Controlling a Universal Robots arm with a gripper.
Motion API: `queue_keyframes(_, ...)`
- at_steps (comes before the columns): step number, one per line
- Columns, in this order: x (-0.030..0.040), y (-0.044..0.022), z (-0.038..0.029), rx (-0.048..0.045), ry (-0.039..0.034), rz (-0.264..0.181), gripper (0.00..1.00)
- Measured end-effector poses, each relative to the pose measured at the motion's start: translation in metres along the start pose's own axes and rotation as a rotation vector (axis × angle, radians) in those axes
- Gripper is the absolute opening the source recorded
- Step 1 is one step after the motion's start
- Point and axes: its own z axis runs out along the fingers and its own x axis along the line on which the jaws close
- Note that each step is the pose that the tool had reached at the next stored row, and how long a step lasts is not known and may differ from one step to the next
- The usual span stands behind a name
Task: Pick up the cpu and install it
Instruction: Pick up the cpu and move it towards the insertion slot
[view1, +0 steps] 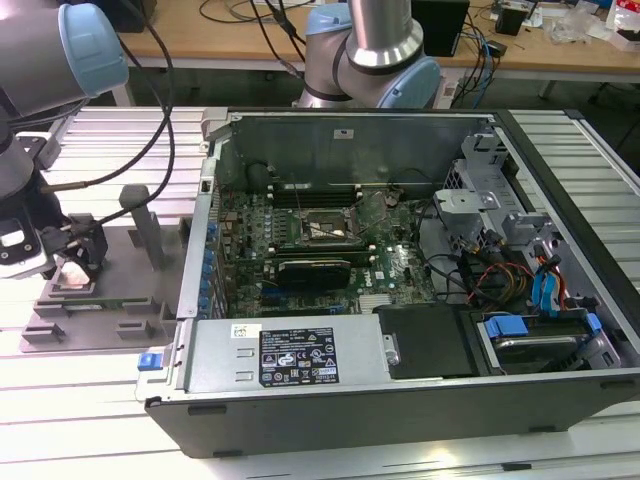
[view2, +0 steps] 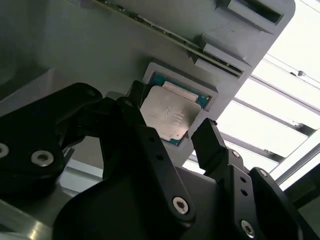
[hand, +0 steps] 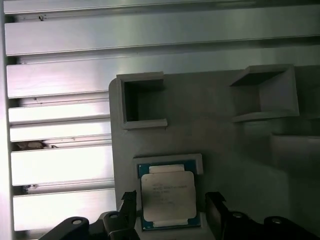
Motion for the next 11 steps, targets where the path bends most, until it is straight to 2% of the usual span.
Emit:
queue_keyframes(2, 0.0001, 0.0005, 0.0027, 0.0001, 0.0004, -0.005, 0.66)
queue_keyframes(5, -0.0002, 0.0006, 0.0037, -0.0009, 0.0025, -0.056, 0.66)
queue_keyframes(9, -0.0002, 0.0006, 0.0038, -0.001, 0.0025, -0.057, 0.66)
queue_keyframes(11, 0.0001, 0.004, 0.0045, -0.0011, 0.0024, -0.056, 0.66)
